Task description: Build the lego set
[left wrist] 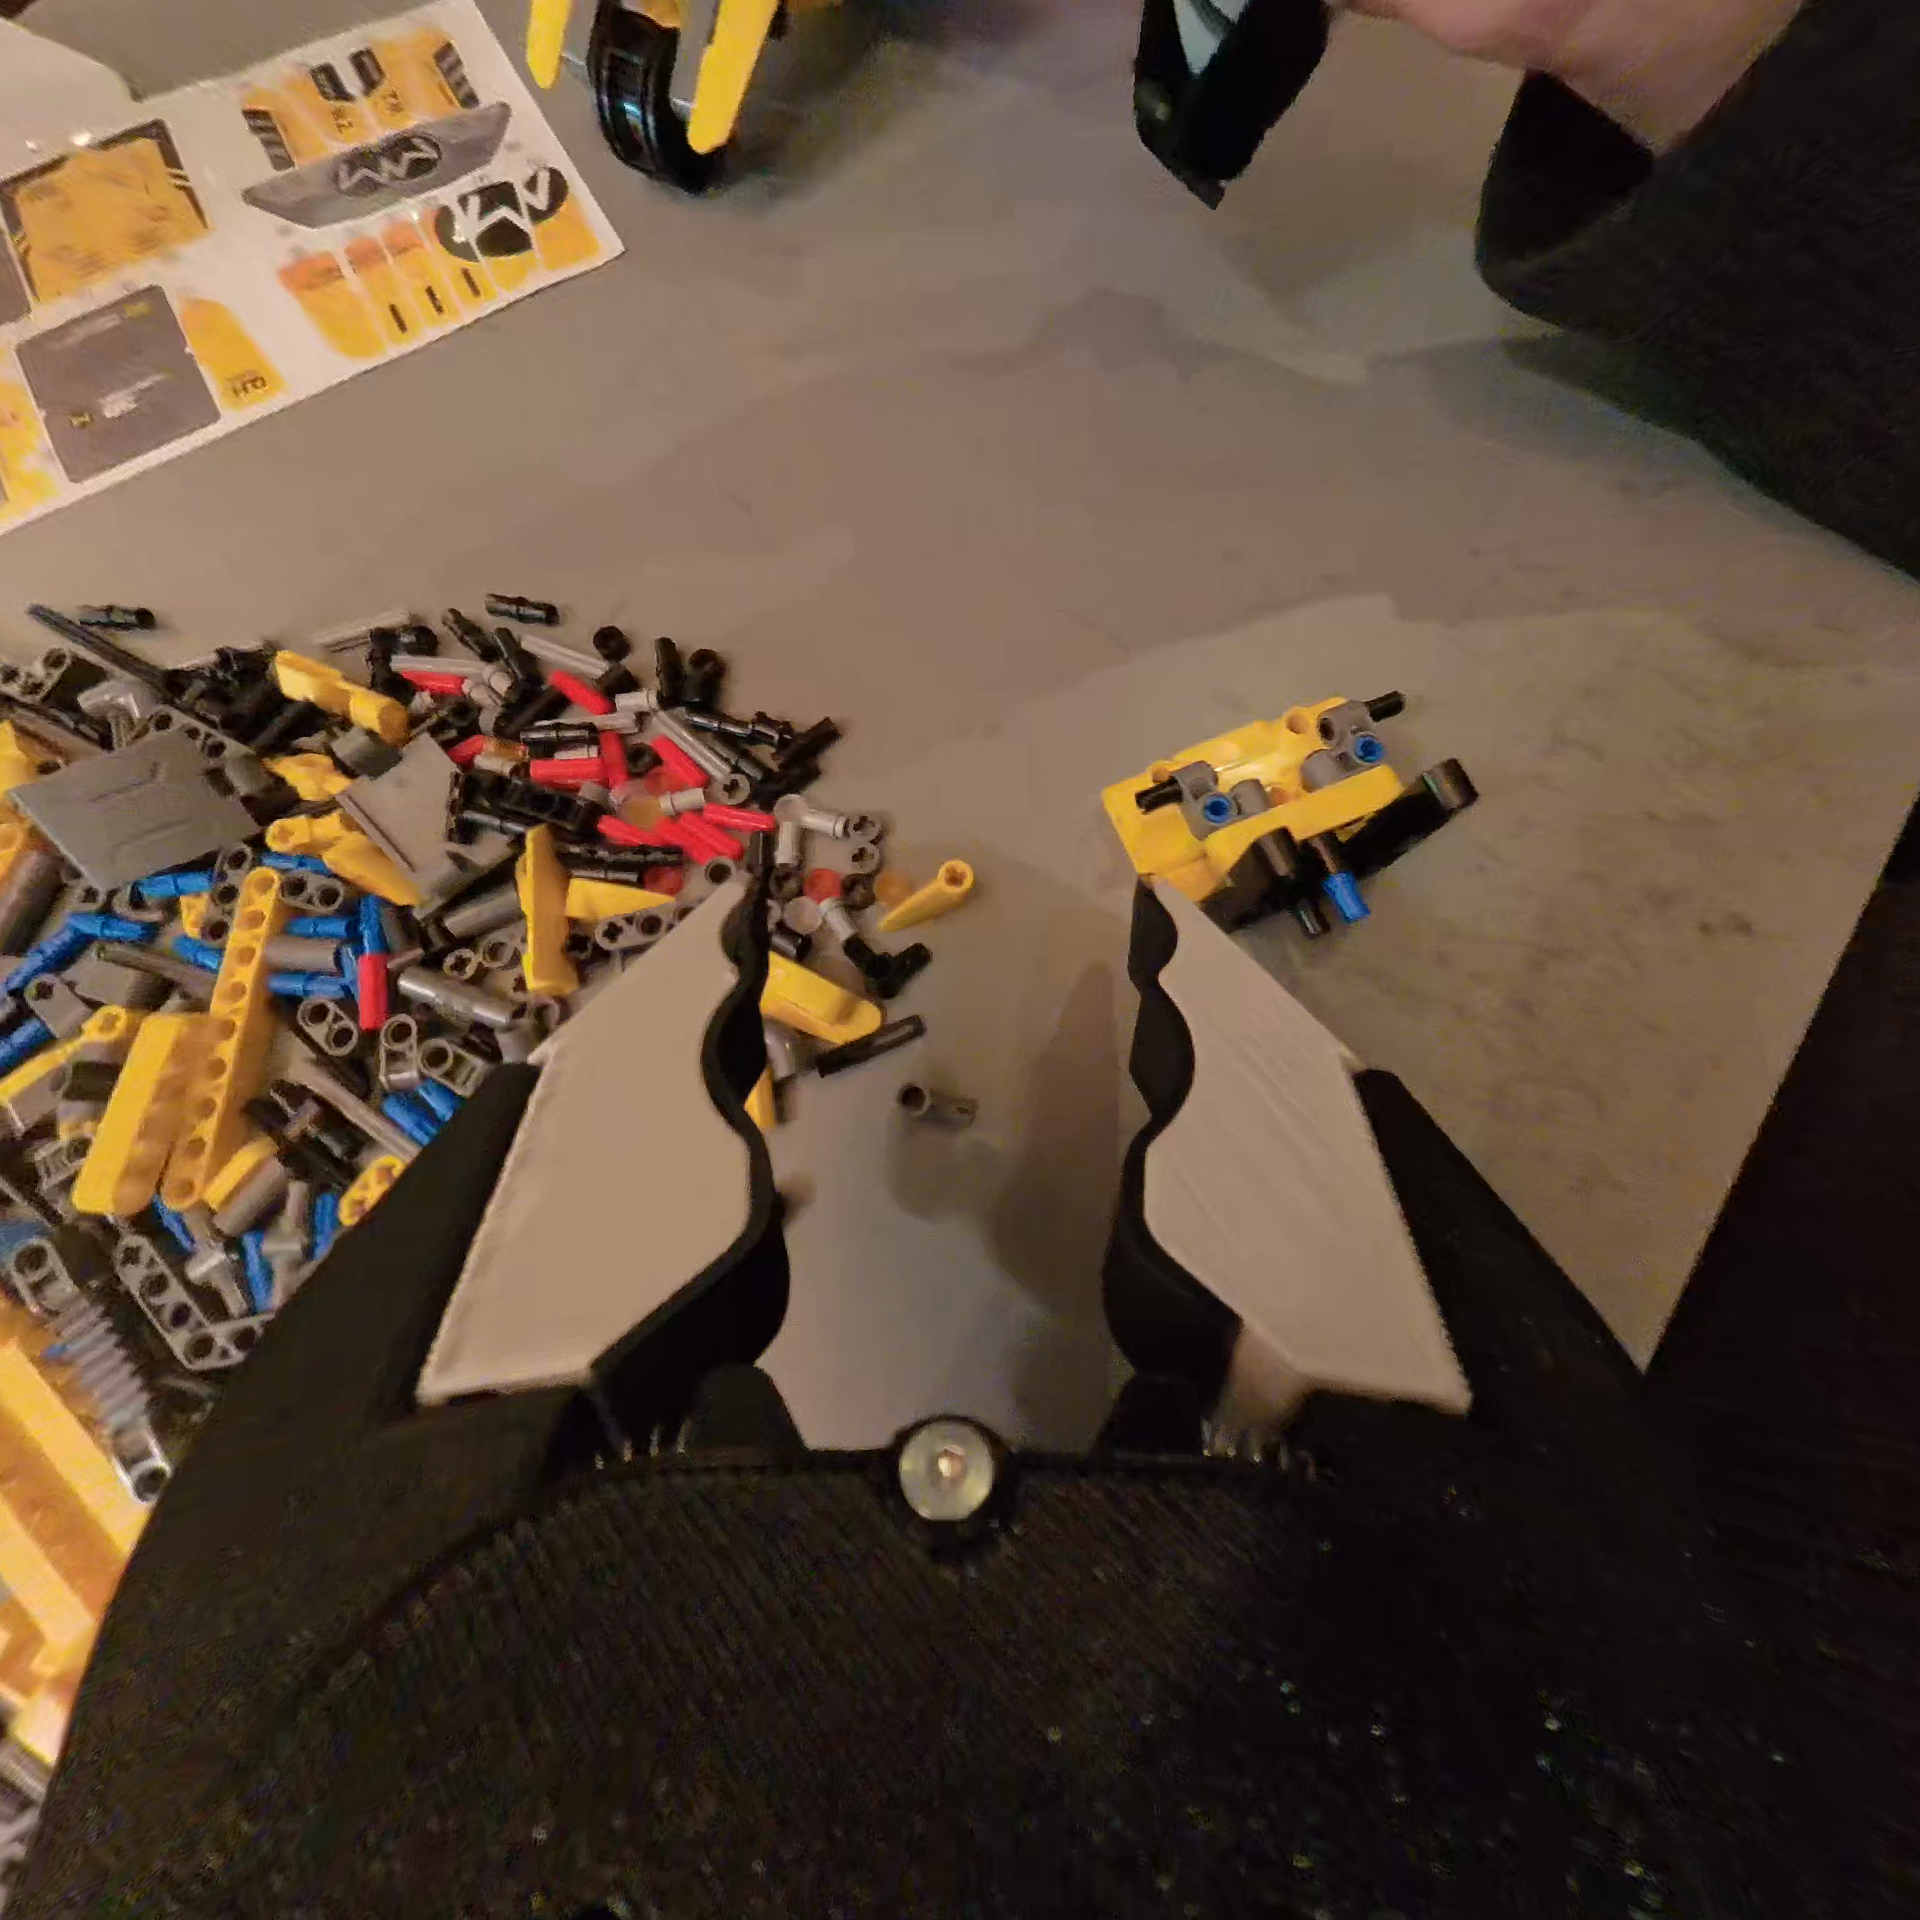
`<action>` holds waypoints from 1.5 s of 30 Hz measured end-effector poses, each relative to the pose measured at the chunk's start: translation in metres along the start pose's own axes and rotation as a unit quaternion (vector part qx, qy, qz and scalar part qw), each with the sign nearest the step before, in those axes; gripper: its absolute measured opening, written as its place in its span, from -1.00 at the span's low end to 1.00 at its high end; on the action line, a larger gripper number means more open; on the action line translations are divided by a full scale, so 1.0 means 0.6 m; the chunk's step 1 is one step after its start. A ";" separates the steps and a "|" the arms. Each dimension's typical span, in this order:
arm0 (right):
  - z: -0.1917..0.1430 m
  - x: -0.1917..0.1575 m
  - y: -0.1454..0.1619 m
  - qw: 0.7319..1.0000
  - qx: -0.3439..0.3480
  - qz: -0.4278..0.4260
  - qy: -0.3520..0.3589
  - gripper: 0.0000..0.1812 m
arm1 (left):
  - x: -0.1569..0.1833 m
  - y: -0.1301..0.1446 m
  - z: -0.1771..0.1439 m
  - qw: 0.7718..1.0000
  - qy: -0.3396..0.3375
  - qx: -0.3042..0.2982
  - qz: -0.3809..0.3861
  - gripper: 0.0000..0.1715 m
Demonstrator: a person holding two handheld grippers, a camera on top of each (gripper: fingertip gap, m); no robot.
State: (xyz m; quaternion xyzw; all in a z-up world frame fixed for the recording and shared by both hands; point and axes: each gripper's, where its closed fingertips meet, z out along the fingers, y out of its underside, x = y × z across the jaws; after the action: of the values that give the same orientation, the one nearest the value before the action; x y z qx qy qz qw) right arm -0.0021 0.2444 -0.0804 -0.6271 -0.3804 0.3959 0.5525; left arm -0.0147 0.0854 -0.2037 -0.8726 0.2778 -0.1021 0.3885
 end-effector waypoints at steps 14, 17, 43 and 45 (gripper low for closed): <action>0.006 -0.038 0.000 0.999 -0.001 -0.002 -0.039 -0.64 | 0.112 -0.021 0.033 0.994 0.104 0.008 -0.032 -0.51; 0.005 -0.039 -0.002 0.999 0.001 -0.002 -0.040 -0.64 | 0.117 -0.040 0.052 0.991 0.133 0.006 -0.027 -0.55; -0.030 0.014 -0.126 0.990 0.111 -0.051 0.069 -0.50 | -0.271 -0.306 -0.046 0.950 -0.230 0.207 -0.026 0.32; -0.031 0.019 -0.173 0.986 0.132 -0.056 0.081 -0.50 | -0.328 -0.368 -0.037 0.941 -0.253 0.220 -0.039 0.43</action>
State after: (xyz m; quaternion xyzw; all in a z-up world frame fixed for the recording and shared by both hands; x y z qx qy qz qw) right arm 0.0153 0.2578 0.0236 -0.5564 -0.3133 0.3595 0.6804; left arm -0.0961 0.3028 -0.0192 -0.7726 0.1061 0.0487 0.6241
